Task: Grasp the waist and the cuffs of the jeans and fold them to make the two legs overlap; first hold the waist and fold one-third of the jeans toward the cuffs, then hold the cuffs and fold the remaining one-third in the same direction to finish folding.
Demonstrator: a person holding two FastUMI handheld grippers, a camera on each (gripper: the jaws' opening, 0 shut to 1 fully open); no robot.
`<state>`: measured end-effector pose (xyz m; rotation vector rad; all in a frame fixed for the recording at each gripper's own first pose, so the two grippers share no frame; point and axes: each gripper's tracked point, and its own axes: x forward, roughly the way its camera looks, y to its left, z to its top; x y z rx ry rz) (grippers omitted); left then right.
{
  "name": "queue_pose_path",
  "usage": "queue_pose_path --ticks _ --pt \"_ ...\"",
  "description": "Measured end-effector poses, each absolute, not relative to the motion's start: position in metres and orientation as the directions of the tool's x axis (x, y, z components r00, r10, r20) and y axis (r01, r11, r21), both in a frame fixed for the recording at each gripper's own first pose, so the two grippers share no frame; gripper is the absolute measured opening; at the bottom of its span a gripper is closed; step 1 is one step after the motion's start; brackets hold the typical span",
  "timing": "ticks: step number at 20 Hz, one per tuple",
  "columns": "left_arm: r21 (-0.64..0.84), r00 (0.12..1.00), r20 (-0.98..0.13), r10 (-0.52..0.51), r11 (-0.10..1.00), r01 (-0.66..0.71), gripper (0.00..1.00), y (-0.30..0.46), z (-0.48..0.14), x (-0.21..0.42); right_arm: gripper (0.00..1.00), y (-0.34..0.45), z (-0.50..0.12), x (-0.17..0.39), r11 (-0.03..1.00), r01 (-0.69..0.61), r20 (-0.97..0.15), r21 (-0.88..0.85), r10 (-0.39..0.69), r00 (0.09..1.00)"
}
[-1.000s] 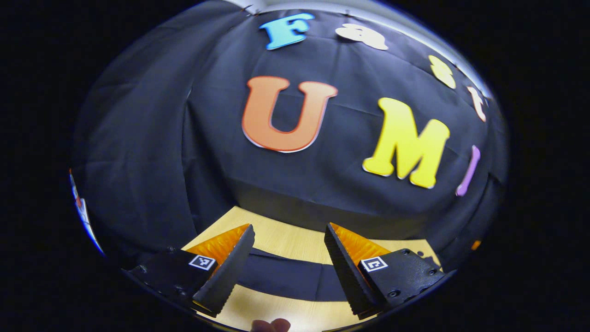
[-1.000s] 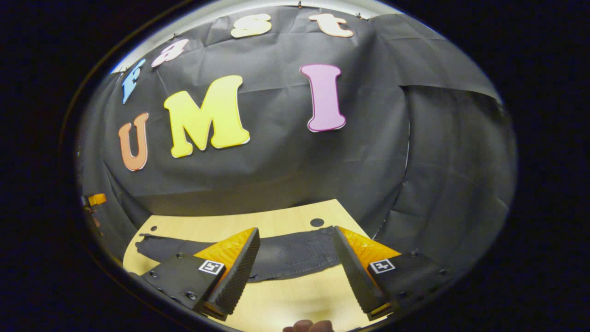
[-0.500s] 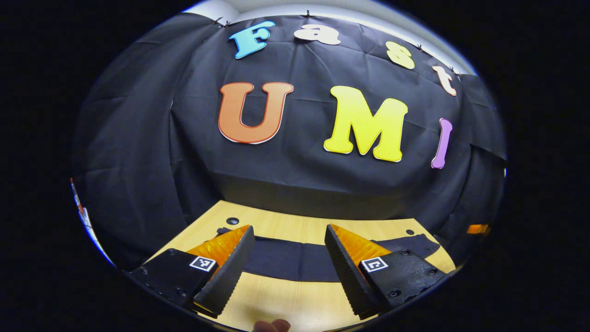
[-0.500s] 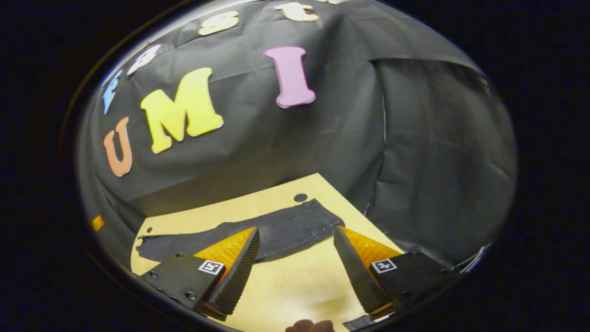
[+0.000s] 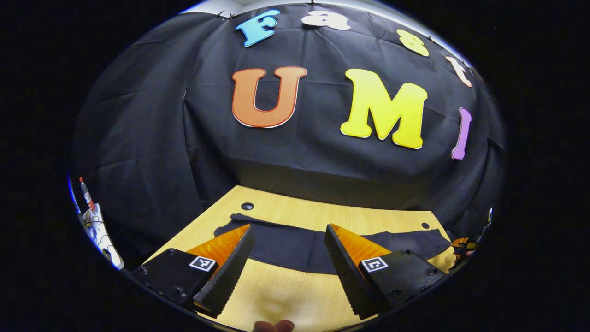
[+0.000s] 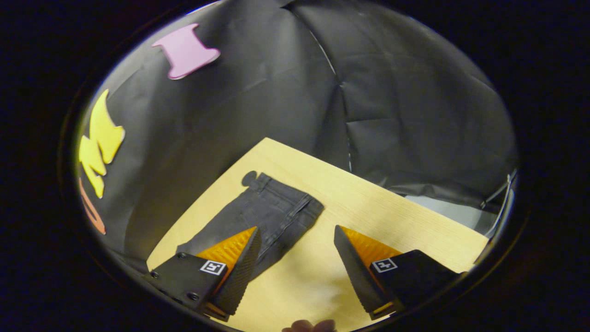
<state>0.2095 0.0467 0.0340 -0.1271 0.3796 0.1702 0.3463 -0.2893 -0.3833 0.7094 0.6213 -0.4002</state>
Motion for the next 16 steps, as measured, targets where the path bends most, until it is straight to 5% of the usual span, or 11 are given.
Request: queue_pose_path --ticks 5,12,16 --pt "-0.074 0.882 -0.435 0.181 0.969 -0.235 0.99 0.045 0.025 0.203 0.99 -0.293 -0.407 0.375 0.649 0.596 -0.696 0.472 -0.14 0.704" --pt "-0.088 0.858 -0.465 0.22 0.952 -0.292 0.99 0.054 0.014 0.193 0.99 -0.284 -0.412 0.394 0.758 0.532 -0.679 0.378 -0.164 0.716" --pt "-0.097 0.844 -0.472 0.255 0.936 -0.337 0.99 0.063 0.008 0.187 0.84 -0.284 -0.412 0.393 0.787 0.526 -0.684 0.321 -0.191 0.704"
